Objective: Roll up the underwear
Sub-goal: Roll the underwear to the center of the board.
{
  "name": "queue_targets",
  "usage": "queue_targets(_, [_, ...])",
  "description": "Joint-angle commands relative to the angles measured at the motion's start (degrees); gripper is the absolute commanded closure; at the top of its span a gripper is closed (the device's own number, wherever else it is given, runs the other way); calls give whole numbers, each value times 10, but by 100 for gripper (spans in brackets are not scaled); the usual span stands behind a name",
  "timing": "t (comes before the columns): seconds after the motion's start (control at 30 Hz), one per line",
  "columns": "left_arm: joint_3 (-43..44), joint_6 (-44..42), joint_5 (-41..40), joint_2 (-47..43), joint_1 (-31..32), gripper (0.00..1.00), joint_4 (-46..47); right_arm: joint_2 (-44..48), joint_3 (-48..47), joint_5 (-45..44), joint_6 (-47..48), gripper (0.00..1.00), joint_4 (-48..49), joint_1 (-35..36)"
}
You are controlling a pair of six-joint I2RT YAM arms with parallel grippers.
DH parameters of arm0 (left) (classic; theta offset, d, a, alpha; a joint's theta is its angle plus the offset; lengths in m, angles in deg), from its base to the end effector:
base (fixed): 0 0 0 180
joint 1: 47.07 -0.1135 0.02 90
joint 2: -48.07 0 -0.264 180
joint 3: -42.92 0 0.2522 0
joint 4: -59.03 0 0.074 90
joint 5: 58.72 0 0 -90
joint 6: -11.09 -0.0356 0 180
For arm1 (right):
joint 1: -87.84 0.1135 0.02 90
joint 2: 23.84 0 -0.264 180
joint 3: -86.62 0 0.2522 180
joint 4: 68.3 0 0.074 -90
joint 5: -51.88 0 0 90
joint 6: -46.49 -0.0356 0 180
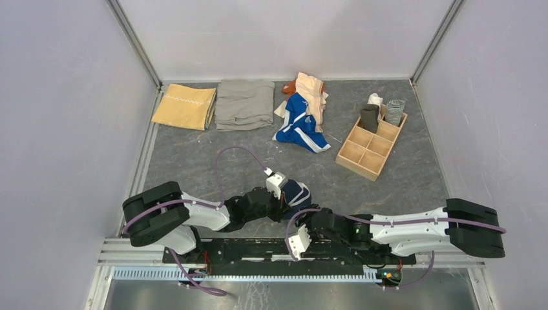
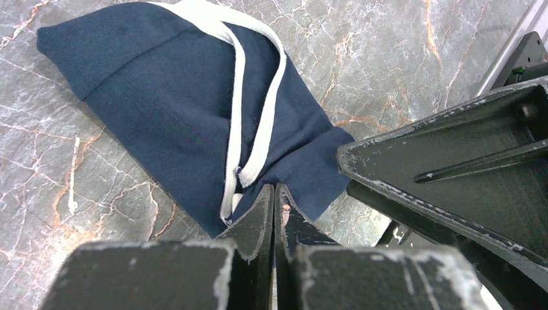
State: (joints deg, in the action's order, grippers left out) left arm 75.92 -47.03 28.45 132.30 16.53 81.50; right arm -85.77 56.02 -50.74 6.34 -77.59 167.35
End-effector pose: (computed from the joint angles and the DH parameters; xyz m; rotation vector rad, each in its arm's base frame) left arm 0.1116 -0.2208 0.1268 0.5754 2.1441 -0.9355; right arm 0.0429 0.1891 0.1445 -1.9906 1.0687 0.0243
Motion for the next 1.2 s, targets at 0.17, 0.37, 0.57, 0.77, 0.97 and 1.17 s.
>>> queue_targets(0.17, [-9, -10, 7, 30, -2, 98, -88, -25, 17, -30, 11, 43, 70, 5])
queue_targets(0.37, [-9, -10, 8, 31, -4, 98, -87, -46, 20, -40, 10, 43, 87, 6])
queue_targets(0.57, [-10, -10, 11, 30, -4, 98, -86, -71, 26, -70, 12, 47, 92, 5])
queue_targets(0.77, [-12, -10, 14, 26, -6, 98, -86, -87, 37, -102, -5, 65, 94, 5])
queue_targets(0.97, [-21, -6, 12, 9, -13, 98, -87, -87, 26, -90, -35, 95, 83, 5])
queue_targets(1.17, [-42, 14, -23, -58, -22, 98, -112, -94, -9, -6, -113, 100, 40, 6])
